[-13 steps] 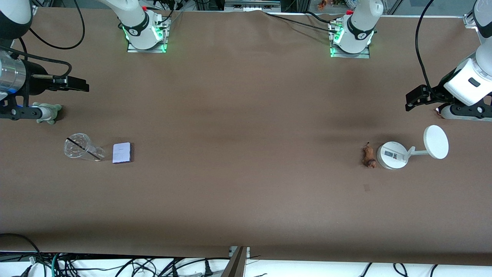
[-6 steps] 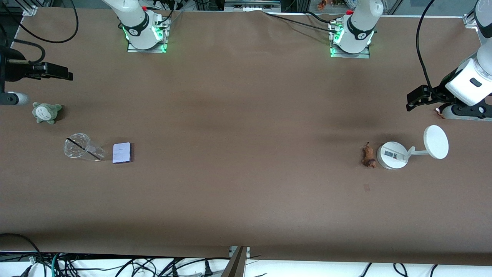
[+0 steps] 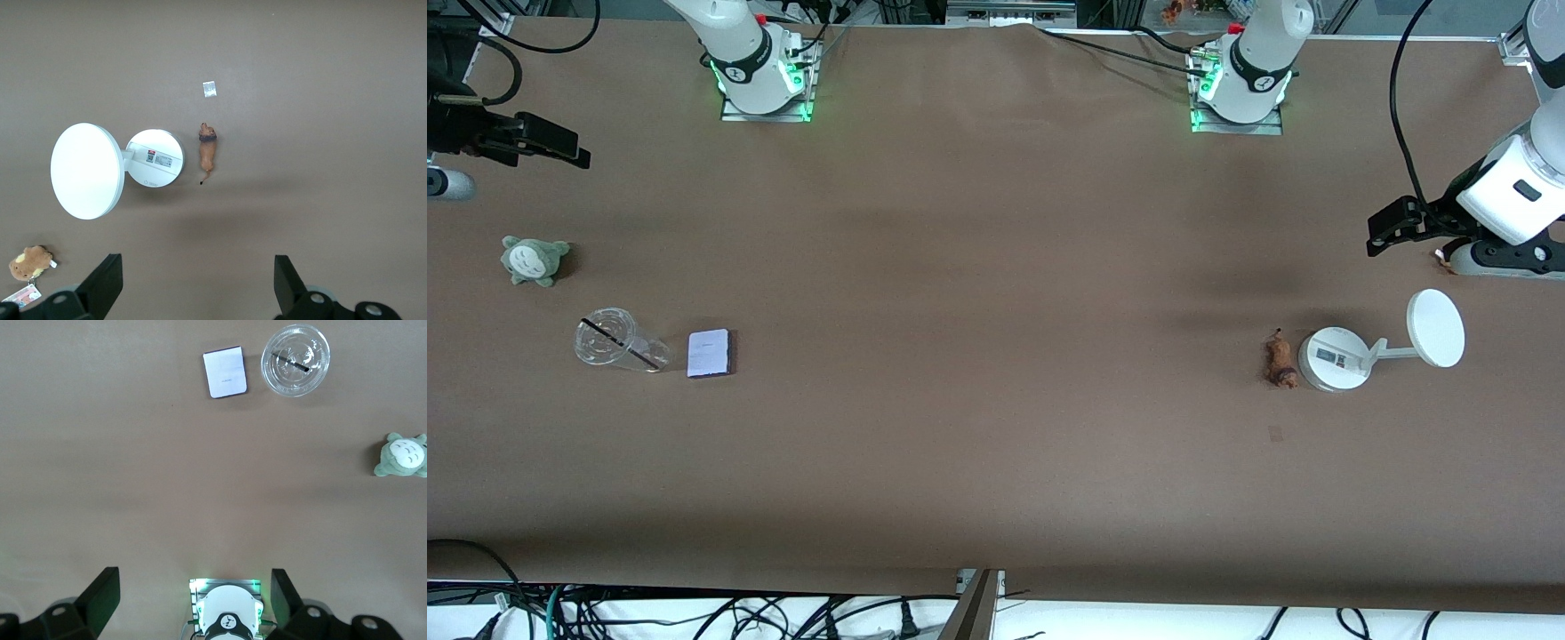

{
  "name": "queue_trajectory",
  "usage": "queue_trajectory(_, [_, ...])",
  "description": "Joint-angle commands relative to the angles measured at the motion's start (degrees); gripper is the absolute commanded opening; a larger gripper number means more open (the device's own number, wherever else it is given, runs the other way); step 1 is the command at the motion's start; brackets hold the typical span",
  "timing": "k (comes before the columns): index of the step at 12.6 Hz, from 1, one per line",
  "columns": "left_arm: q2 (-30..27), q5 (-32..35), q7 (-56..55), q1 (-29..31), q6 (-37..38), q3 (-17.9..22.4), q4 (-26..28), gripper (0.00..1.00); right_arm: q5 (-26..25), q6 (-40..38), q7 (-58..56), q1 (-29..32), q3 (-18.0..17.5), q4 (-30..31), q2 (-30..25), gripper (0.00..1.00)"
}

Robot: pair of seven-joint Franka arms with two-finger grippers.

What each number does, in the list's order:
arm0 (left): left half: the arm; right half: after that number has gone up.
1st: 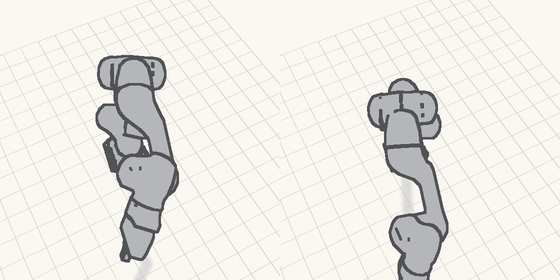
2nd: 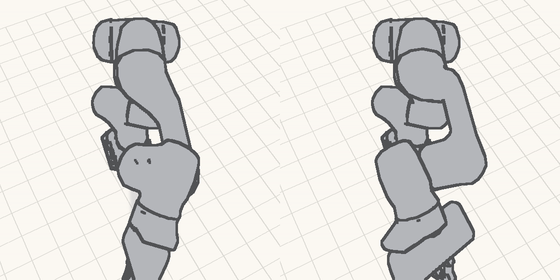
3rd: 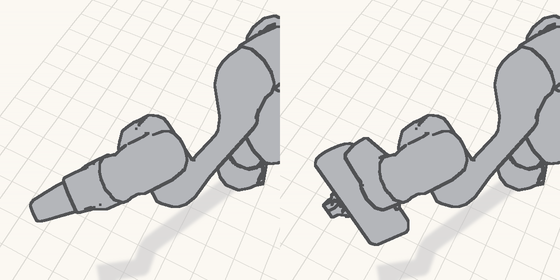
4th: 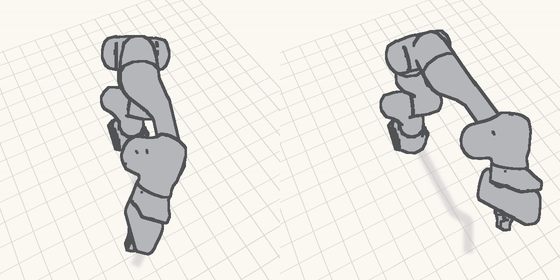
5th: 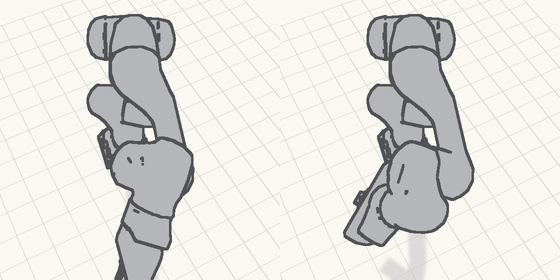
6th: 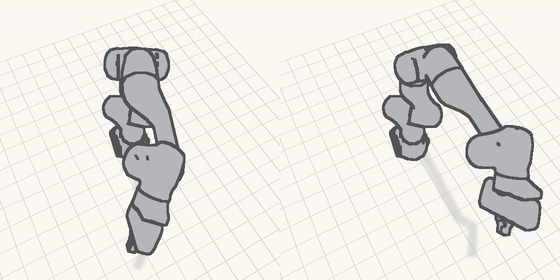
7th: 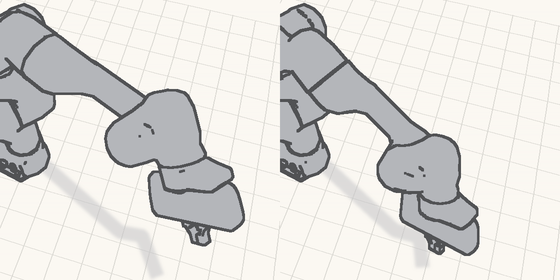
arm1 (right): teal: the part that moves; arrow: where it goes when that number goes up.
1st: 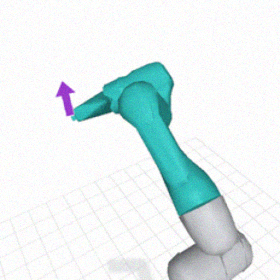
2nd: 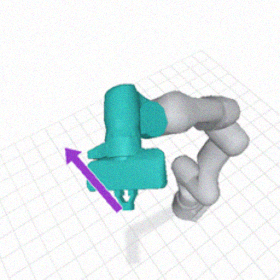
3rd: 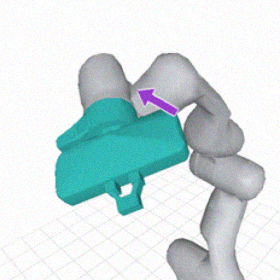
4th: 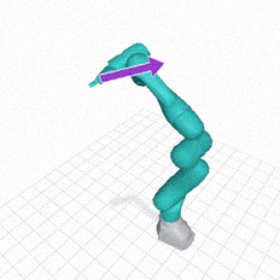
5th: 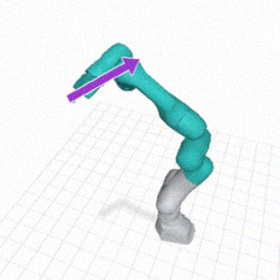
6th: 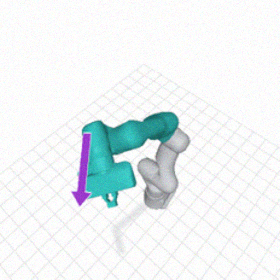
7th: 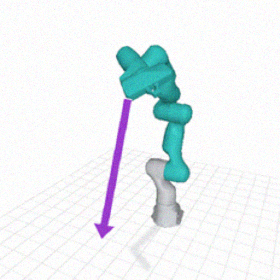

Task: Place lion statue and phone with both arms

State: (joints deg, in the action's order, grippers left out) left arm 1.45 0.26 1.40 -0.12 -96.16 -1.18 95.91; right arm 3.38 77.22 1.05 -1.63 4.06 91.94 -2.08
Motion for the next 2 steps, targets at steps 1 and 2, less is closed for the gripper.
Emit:
queue_trajectory(1, [-0.2, 0.8, 0.9, -0.1, 1.0, 0.1, 0.0, 1.0, -1.1, 1.2, -0.2, 1.1, -1.3, 1.4, -1.1, 1.0])
queue_trajectory(2, [-0.2, 0.8, 0.8, -0.1, 1.0, 0.1, 0.0, 1.0, -1.4, 1.2, -0.3, 1.1, -1.3, 1.3, -1.0, 1.0])
